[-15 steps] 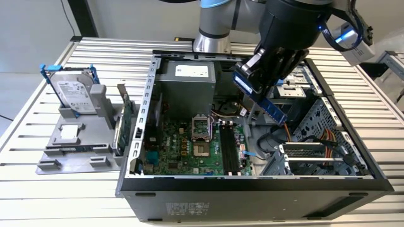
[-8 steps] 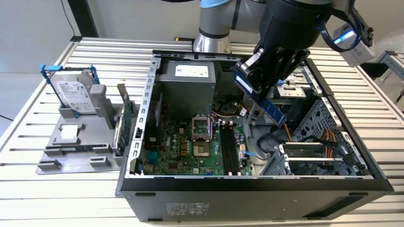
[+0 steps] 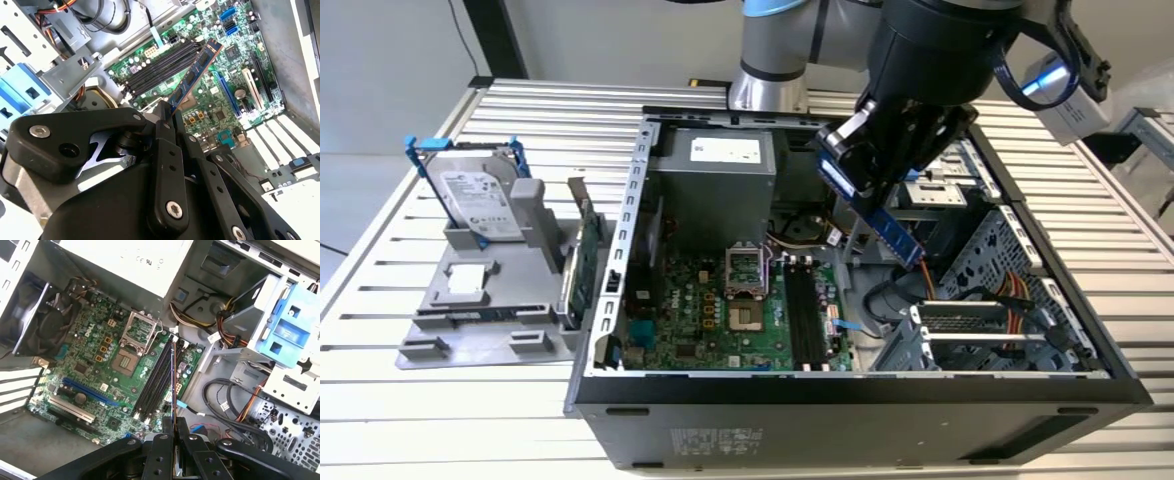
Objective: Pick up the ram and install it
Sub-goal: 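Insert the ram into the slot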
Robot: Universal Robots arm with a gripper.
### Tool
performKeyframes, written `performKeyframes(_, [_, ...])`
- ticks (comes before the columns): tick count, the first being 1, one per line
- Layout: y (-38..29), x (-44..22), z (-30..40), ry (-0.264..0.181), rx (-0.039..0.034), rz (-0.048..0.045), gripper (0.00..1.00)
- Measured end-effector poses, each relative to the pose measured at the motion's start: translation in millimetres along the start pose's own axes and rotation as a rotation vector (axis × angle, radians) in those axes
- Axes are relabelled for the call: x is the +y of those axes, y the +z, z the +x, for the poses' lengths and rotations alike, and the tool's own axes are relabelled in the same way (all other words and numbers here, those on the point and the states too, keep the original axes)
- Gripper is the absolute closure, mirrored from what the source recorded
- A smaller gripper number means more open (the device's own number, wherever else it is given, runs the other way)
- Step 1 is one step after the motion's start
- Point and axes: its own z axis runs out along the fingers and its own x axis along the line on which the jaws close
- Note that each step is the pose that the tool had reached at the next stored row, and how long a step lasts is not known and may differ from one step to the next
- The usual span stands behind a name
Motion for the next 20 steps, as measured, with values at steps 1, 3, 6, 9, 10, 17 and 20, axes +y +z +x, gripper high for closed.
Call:
performKeyframes(1, [0.0,0.0,0.0,0.006,-0.0001,0.0003,1.0])
performKeyframes(3, [0.0,0.0,0.0,0.017,-0.0004,0.0009,1.0])
performKeyframes(6, [0.0,0.0,0.0,0.035,-0.0009,0.0017,1.0])
performKeyframes(9, [0.0,0.0,0.0,0.052,-0.0013,0.0025,1.0])
performKeyframes(10, [0.0,0.0,0.0,0.058,-0.0015,0.0028,1.0])
performKeyframes(17, [0.0,0.0,0.0,0.096,-0.0025,0.0046,1.0])
performKeyframes(20, [0.0,0.0,0.0,0.111,-0.0029,0.0052,1.0])
